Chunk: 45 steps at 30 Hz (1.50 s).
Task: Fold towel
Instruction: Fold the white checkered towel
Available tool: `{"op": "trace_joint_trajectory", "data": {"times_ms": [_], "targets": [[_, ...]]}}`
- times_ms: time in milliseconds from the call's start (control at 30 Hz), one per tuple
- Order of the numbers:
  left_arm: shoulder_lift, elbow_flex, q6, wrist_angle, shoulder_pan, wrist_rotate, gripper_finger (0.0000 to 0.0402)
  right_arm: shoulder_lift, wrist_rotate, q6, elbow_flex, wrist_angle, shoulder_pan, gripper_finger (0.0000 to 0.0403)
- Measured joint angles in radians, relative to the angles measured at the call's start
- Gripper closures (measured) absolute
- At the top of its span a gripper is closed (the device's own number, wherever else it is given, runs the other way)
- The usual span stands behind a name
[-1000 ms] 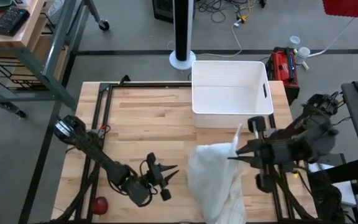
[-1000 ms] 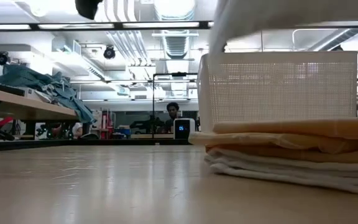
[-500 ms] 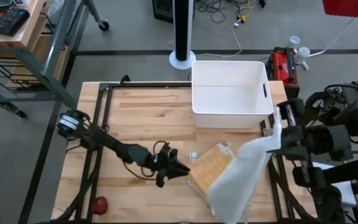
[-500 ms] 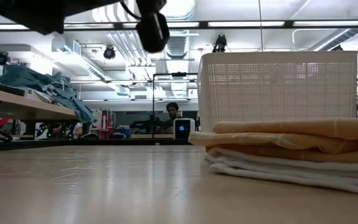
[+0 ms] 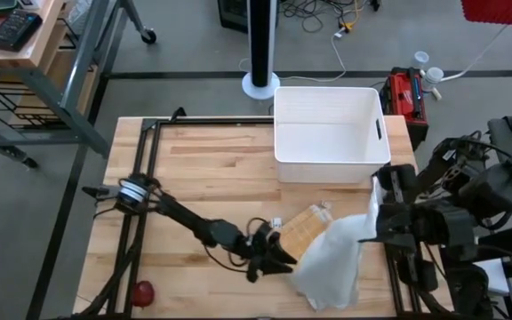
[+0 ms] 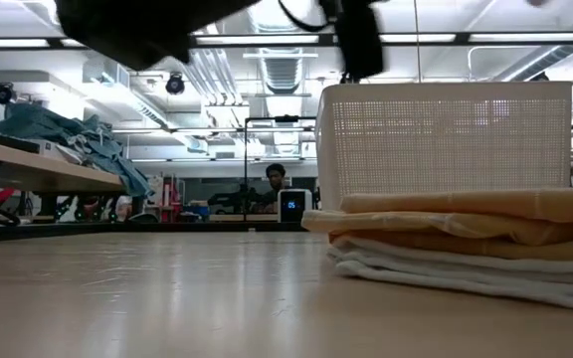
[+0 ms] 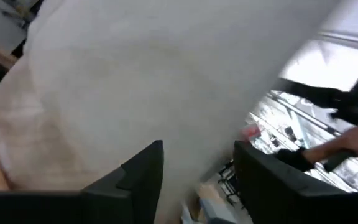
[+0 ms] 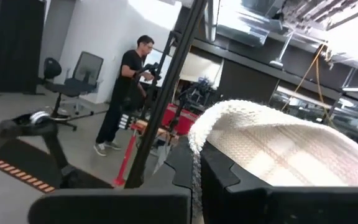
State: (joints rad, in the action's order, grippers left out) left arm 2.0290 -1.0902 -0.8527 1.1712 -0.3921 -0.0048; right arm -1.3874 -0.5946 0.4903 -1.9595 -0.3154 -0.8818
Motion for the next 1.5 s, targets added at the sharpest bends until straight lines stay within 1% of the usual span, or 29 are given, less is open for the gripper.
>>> {"op": "trace_joint_trajectory", "data": {"times_ms": [67, 133, 200, 267, 533, 633, 700, 833, 1000, 1233, 1500], "targets": [[0.051, -0.055, -0.025, -0.019, 0.004, 0.019, 0.0211, -0.012, -0.001, 0.013, -0.010, 0.016, 0.000, 0.0403], [0.083, -0.094, -0.050, -0.015, 0.005, 0.072, 0.0207, -0.024, -0.001, 0.017, -0.029, 0.018, 0.000, 0.0403], [0.097, -0.113, -0.065, -0.013, 0.004, 0.133, 0.0203, -0.031, 0.000, 0.005, -0.043, 0.017, -0.001, 0.0403], [0.102, -0.113, -0.076, -0.020, 0.000, 0.153, 0.0200, -0.033, 0.000, 0.000, -0.050, 0.013, -0.007, 0.0403], [0.100, -0.016, -0.147, -0.029, -0.026, 0.142, 0.0186, -0.034, -0.006, 0.000, -0.070, 0.012, -0.011, 0.0403], [0.100, 0.009, -0.149, 0.009, -0.052, 0.115, 0.0180, -0.034, -0.009, 0.000, -0.076, 0.013, -0.011, 0.0403], [0.099, 0.008, -0.124, 0.041, -0.066, 0.102, 0.0177, -0.034, -0.009, 0.003, -0.076, 0.010, -0.011, 0.0403], [0.098, -0.005, -0.092, 0.060, -0.068, 0.048, 0.0171, -0.036, -0.008, 0.024, -0.076, 0.004, -0.011, 0.0403], [0.098, -0.044, -0.085, 0.072, -0.064, 0.046, 0.0164, -0.036, -0.008, 0.028, -0.070, 0.005, -0.011, 0.0403], [0.098, -0.097, -0.018, 0.070, -0.042, 0.014, 0.0169, -0.036, -0.008, 0.027, -0.069, 0.004, -0.011, 0.0403], [0.098, -0.185, 0.095, 0.054, -0.039, 0.072, 0.0192, -0.036, -0.008, 0.024, -0.067, 0.003, -0.011, 0.0403]]}}
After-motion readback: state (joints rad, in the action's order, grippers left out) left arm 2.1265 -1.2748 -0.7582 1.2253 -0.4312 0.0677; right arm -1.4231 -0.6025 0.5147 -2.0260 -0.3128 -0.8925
